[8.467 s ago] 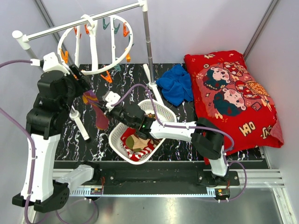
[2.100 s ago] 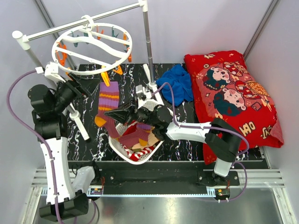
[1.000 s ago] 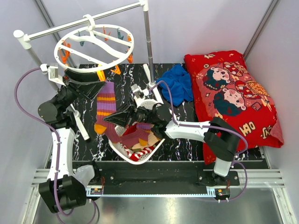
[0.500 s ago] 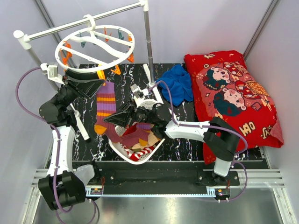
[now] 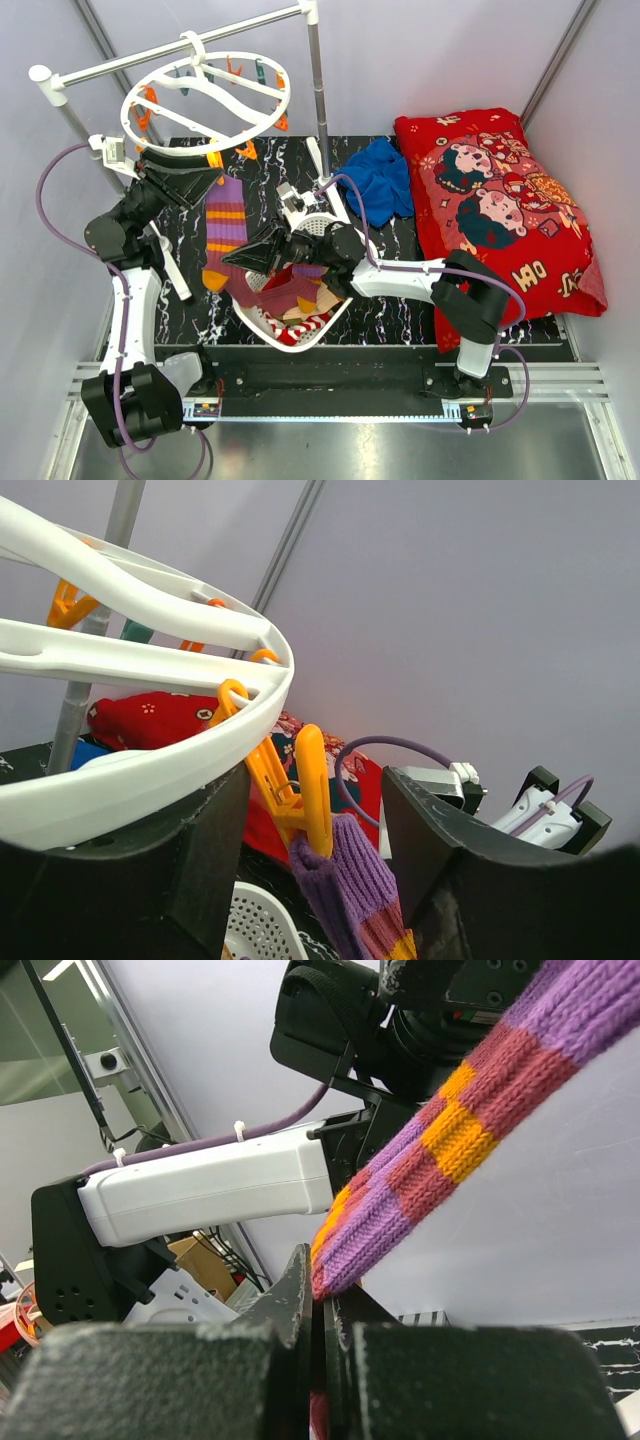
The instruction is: Remove the socks clipped to the hanger
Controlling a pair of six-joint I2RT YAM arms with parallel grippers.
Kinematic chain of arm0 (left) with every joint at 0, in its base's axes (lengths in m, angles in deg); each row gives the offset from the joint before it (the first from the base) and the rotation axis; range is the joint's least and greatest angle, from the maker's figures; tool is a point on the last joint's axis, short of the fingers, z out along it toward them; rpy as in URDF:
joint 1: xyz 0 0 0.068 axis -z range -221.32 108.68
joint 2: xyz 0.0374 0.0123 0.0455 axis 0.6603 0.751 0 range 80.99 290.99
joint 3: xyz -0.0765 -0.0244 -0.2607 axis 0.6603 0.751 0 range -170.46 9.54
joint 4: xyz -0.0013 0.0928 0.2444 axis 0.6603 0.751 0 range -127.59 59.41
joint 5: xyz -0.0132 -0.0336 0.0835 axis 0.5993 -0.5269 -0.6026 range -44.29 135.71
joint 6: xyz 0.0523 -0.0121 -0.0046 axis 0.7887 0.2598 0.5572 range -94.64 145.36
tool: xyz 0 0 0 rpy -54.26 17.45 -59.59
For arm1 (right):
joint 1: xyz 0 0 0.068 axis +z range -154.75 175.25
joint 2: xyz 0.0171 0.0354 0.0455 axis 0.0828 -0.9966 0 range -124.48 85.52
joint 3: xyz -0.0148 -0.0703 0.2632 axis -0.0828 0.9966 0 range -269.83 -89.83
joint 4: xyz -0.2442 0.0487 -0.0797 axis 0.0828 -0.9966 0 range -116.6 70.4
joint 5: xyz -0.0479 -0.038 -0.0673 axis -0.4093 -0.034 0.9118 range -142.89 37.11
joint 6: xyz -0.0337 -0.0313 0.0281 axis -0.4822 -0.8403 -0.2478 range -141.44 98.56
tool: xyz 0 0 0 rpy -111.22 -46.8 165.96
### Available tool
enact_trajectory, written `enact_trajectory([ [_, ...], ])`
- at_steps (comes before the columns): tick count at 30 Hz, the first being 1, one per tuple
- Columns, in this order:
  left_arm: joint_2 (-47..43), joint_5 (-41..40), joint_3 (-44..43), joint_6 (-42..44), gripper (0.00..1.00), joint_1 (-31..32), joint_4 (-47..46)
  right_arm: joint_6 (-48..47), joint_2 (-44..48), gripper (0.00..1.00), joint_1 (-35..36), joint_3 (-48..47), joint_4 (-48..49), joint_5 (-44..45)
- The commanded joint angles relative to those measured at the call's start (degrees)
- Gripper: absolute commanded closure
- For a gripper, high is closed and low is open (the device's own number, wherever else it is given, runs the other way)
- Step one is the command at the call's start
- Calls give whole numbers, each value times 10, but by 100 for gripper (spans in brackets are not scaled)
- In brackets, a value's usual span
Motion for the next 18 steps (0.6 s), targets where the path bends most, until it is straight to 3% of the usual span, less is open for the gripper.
enact_trajectory([
  [1,7,-25,-15,-8,41,-2,-9,9,0,100,0,-13,101,-20],
  [5,6,-37,-21,8,31,-2,24,10,2,100,0,-13,101,-22],
  [9,8,-37,-24,-3,30,-2,9,15,1,100,0,-15,101,-25],
  [14,12,-37,-30,-7,45,-2,5,22,0,100,1,-20,102,-29],
  [18,16,-42,-25,-18,69,-2,-12,25,-1,100,2,-19,102,-33],
])
